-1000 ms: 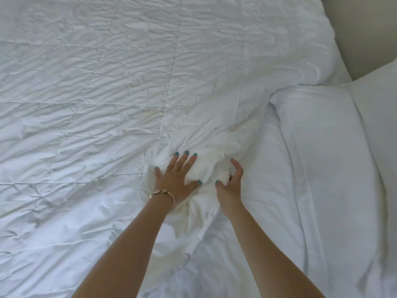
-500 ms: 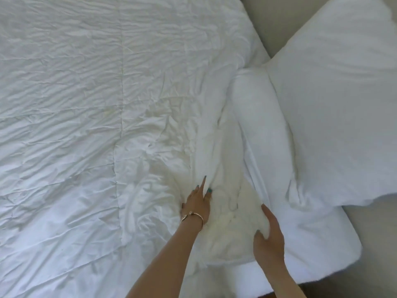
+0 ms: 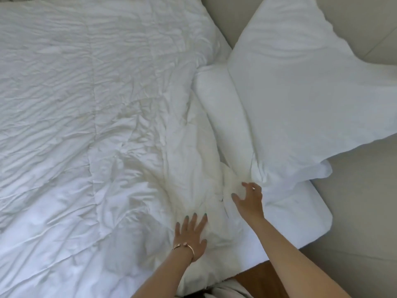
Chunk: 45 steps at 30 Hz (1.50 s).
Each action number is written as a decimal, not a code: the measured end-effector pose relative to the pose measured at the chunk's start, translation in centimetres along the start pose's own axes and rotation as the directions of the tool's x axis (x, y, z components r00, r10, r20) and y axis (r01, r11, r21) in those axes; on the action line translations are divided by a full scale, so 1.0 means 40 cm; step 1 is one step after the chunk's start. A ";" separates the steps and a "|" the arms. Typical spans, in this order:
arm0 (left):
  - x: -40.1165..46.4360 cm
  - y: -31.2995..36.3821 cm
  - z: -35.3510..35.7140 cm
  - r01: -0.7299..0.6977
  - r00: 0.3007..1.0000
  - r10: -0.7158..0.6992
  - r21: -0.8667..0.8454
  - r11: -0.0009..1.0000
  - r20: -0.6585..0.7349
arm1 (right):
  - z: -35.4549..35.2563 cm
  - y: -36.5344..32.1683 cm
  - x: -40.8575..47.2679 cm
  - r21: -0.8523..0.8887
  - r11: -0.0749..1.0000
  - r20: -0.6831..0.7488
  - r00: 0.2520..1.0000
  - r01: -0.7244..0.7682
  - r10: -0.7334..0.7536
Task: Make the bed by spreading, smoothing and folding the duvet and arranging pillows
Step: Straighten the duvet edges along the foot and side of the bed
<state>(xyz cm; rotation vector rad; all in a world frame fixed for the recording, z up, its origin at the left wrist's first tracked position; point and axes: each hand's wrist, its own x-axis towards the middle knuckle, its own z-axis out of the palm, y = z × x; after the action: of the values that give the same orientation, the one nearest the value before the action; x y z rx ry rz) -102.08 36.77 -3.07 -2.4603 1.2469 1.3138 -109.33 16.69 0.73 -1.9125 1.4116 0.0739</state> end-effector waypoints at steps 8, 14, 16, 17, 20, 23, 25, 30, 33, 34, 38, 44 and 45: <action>0.057 0.112 -0.127 0.129 0.926 -0.268 -0.446 0.886 -0.266 | -0.045 -0.136 0.209 -0.011 0.988 0.470 0.871 -0.155 0.141; 0.074 0.172 -0.183 0.091 0.876 -0.399 -0.719 0.689 -0.272 | -0.073 -0.118 0.192 0.015 0.982 0.599 0.788 -0.189 0.143; 0.066 0.194 -0.188 0.013 0.841 -0.442 -0.805 0.594 -0.312 | -0.101 -0.108 0.146 0.080 0.985 0.559 0.825 -0.155 0.084; 0.062 0.207 -0.190 -0.039 0.829 -0.453 -0.842 0.538 -0.328 | -0.125 -0.098 0.113 0.104 0.990 0.494 0.869 -0.096 0.032; 0.061 0.229 -0.193 -0.106 0.853 -0.429 -0.902 0.418 -0.298 | -0.232 -0.022 -0.018 0.072 0.986 0.159 0.974 0.153 -0.163; 0.061 0.253 -0.190 -0.086 0.928 -0.263 -0.839 0.538 -0.264 | -0.319 0.067 -0.145 -0.005 0.955 -0.037 0.954 0.298 -0.297; 0.052 0.284 -0.187 -0.110 0.944 -0.217 -0.856 0.505 -0.249 | -0.322 0.110 -0.165 -0.225 0.895 -0.067 0.910 0.385 -0.408; 0.051 0.346 -0.206 -0.197 0.969 -0.036 -0.854 0.481 -0.244 | -0.281 0.074 -0.066 0.083 0.955 0.307 0.904 0.285 -0.296; 0.077 0.346 -0.194 -0.158 0.981 -0.018 -0.849 0.505 -0.194 | -0.273 0.015 0.009 0.361 0.923 0.255 0.937 0.137 -0.239; 0.083 0.339 -0.190 -0.145 0.983 -0.024 -0.850 0.507 -0.182 | -0.277 -0.008 0.027 0.374 0.920 0.220 0.951 0.121 -0.215; 0.034 0.319 -0.219 -0.095 0.987 -0.066 -0.861 0.500 -0.148 | -0.288 -0.086 0.080 0.125 0.992 0.310 0.950 -0.008 -0.031; 0.052 0.276 -0.212 -0.044 0.967 -0.210 -0.908 0.417 -0.144 | -0.227 -0.144 0.074 -0.210 0.914 0.452 0.864 0.346 -0.223; 0.053 0.277 -0.214 -0.034 0.973 -0.195 -0.913 0.406 -0.122 | -0.208 -0.139 0.080 -0.100 0.944 0.444 0.863 0.315 -0.241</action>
<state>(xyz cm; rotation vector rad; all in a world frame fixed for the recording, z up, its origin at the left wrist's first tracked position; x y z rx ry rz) -103.53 24.51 3.86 -3.3563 0.3169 2.1803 -106.45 9.87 8.20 -2.0621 0.8477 0.4603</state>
